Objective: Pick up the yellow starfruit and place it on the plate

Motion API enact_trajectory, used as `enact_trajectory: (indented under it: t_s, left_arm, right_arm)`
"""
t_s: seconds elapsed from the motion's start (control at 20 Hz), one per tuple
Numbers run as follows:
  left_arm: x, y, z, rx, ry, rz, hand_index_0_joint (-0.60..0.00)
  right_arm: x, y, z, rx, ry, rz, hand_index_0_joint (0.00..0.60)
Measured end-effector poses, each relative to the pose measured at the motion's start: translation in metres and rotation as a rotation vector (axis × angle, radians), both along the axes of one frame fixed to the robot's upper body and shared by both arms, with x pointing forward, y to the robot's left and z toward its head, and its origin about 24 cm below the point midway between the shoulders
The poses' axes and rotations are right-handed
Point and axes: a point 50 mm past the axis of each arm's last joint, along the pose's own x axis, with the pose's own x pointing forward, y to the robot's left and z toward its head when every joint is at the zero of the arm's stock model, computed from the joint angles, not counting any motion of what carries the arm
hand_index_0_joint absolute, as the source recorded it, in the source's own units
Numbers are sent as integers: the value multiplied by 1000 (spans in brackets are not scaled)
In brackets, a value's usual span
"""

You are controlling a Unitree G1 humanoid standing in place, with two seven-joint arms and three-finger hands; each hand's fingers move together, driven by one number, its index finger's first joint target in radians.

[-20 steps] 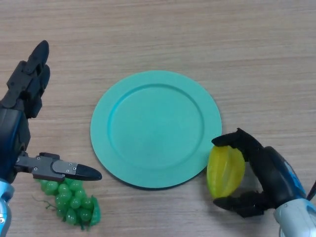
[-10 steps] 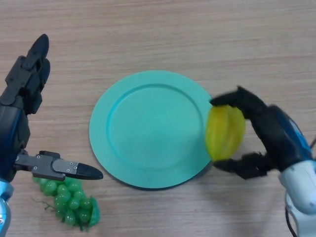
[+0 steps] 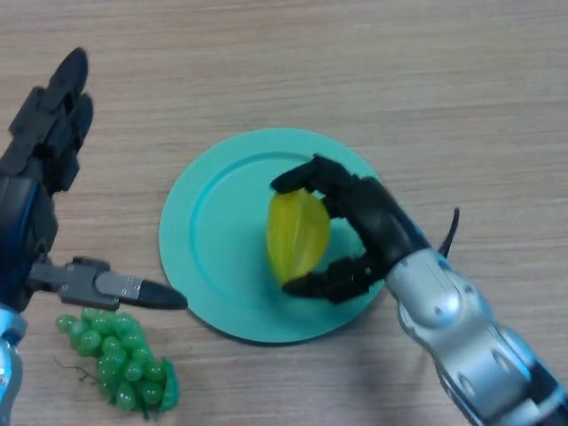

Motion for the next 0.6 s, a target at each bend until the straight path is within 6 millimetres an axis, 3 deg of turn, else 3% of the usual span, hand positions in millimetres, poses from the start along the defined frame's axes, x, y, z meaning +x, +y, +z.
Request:
enact_trajectory:
  t_s: [0.05, 0.1, 0.15, 0.2, 0.35, 0.6]
  left_arm:
    - [0, 1, 0, 6, 2, 2, 0]
    - [0, 1, 0, 6, 4, 3, 0]
    - [1, 1, -2, 4, 9, 3, 0]
    - [3, 2, -4, 1, 22, 5, 0]
    - [7, 2, -14, -9, 65, 5, 0]
    - [11, -5, -9, -38, 43, -36, 0]
  right_arm:
    - [1, -1, -1, 2, -2, -13, 299]
    - [3, -1, -3, -12, -5, -13, 199]
    - [8, -3, -8, -72, -31, -10, 57]
    - [12, -5, -13, -148, -66, -6, 0]
    - [17, -10, -18, -226, -84, -13, 0]
    - [18, -8, -18, -221, -95, 8, 0]
